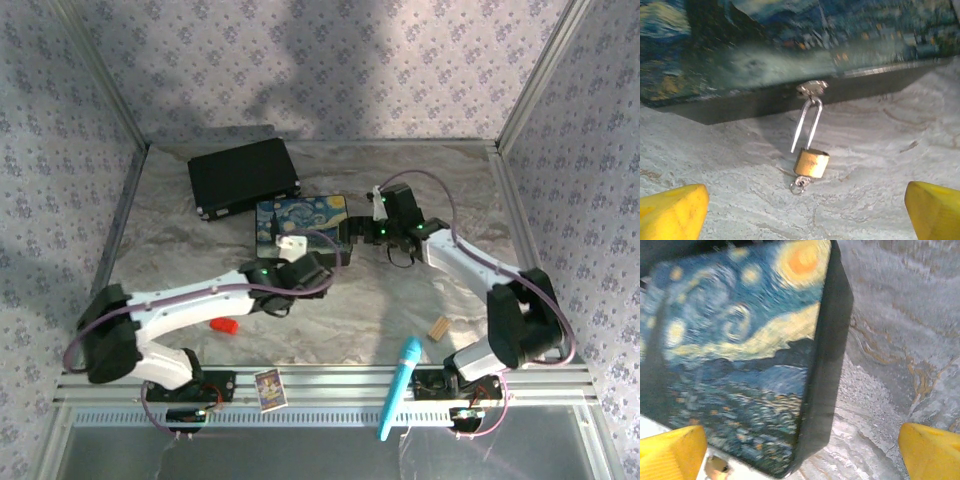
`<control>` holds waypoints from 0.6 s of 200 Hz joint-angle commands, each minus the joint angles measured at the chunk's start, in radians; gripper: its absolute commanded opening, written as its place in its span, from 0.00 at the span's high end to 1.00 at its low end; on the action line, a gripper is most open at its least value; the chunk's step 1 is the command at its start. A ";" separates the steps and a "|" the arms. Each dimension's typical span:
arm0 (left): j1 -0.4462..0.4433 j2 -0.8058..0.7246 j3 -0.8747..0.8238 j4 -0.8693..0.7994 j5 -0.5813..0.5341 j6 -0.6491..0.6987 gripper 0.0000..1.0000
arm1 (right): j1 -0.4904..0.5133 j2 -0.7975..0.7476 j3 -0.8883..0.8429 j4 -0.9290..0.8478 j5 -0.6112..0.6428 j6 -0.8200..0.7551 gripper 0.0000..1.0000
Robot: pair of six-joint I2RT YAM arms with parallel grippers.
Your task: Unlock the padlock with the key
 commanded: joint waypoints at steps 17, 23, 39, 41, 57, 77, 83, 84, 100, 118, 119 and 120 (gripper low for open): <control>0.133 -0.166 -0.135 0.114 0.180 0.018 0.00 | 0.057 -0.180 -0.089 0.009 -0.024 -0.039 0.01; 0.159 -0.193 -0.155 0.128 0.208 0.011 0.00 | 0.079 -0.197 -0.107 0.012 -0.026 -0.044 0.01; 0.229 -0.261 -0.211 0.169 0.284 -0.005 0.00 | 0.154 -0.208 -0.148 0.041 -0.037 -0.035 0.06; 0.238 -0.271 -0.219 0.176 0.292 -0.005 0.00 | 0.164 -0.206 -0.150 0.044 -0.037 -0.035 0.07; 0.300 -0.334 -0.272 0.224 0.353 -0.019 0.00 | 0.250 -0.168 -0.181 0.099 -0.024 -0.011 0.11; 0.353 -0.383 -0.305 0.232 0.375 -0.027 0.00 | 0.323 -0.078 -0.207 0.203 -0.038 0.035 0.15; 0.363 -0.388 -0.304 0.221 0.377 -0.027 0.00 | 0.345 -0.045 -0.205 0.222 -0.040 0.046 0.17; 0.364 -0.389 -0.305 0.219 0.377 -0.027 0.00 | 0.348 -0.039 -0.203 0.224 -0.040 0.047 0.17; 0.373 -0.399 -0.312 0.210 0.378 -0.027 0.00 | 0.386 0.047 -0.175 0.249 -0.037 0.063 0.28; 0.375 -0.401 -0.332 0.224 0.389 -0.037 0.00 | 0.414 0.128 -0.133 0.249 -0.014 0.076 0.37; 0.375 -0.401 -0.332 0.224 0.391 -0.038 0.00 | 0.414 0.131 -0.132 0.250 -0.012 0.077 0.37; 0.375 -0.400 -0.334 0.227 0.392 -0.039 0.00 | 0.415 0.135 -0.130 0.251 -0.010 0.077 0.37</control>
